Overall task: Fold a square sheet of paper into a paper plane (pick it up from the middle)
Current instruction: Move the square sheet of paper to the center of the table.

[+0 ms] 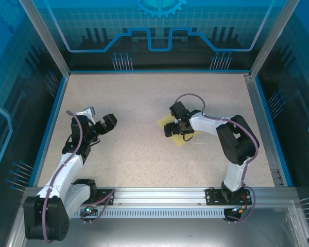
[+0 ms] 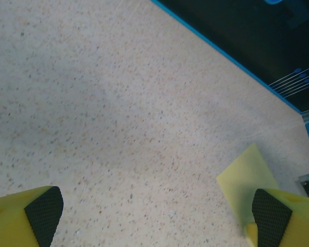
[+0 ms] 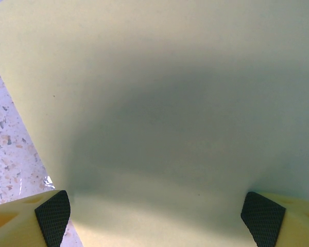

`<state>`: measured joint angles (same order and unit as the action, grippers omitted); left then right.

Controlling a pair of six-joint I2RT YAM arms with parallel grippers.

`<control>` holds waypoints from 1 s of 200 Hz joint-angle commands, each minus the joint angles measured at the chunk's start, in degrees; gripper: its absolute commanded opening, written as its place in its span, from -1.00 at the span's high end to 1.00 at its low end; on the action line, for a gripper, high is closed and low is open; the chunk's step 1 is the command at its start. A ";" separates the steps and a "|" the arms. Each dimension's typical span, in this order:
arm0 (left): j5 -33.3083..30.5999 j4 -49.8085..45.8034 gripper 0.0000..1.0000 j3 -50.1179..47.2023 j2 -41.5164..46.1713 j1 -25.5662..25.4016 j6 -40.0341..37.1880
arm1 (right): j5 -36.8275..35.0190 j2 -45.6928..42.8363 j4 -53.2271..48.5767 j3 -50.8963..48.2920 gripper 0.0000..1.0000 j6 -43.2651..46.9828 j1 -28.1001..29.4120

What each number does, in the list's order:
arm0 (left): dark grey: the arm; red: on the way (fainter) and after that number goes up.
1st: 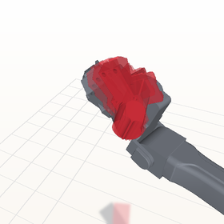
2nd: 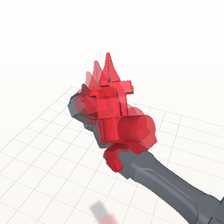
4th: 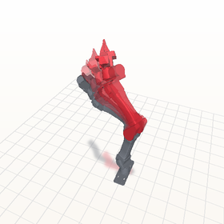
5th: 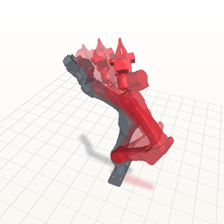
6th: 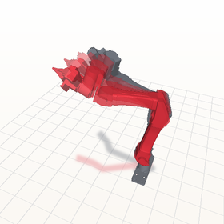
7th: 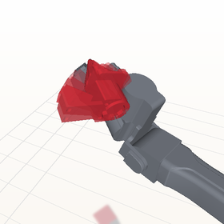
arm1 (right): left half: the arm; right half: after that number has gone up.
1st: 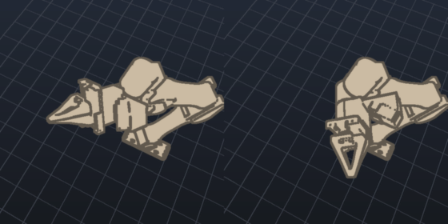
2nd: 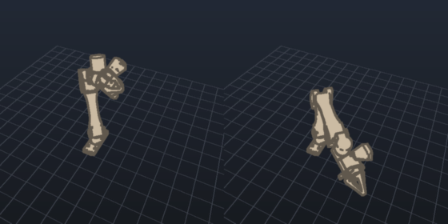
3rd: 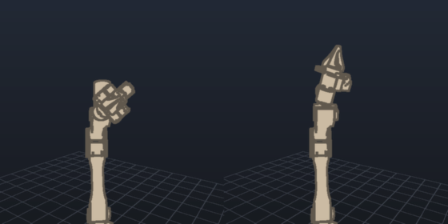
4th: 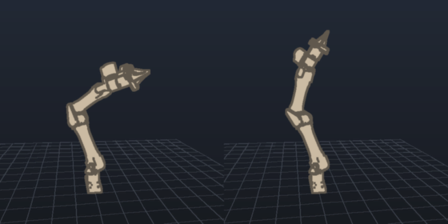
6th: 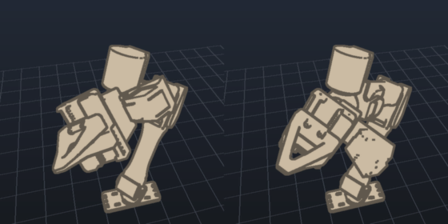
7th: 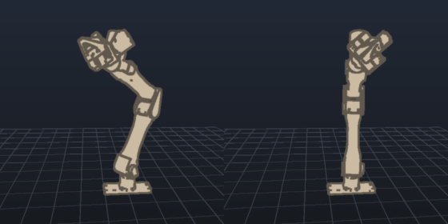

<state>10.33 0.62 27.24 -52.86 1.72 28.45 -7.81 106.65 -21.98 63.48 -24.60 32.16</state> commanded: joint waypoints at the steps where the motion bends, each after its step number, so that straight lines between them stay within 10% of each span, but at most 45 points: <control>1: 0.38 -4.88 -0.97 2.22 -0.80 -0.06 -0.63 | 7.38 6.76 0.83 -2.64 -0.85 -1.12 2.98; 133: 18.52 -7.87 -0.97 9.28 -17.11 -1.07 2.50 | 8.76 1.29 2.65 -1.01 -0.82 -18.86 13.87; 200: 19.52 -9.41 -0.97 9.32 -15.88 -8.35 1.73 | 10.57 -7.53 -2.92 1.34 -0.86 -7.68 4.58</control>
<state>27.94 -7.31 35.20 -70.04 -3.53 30.09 -2.66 102.26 -22.37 63.77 -36.93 41.78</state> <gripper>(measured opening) 0.986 0.942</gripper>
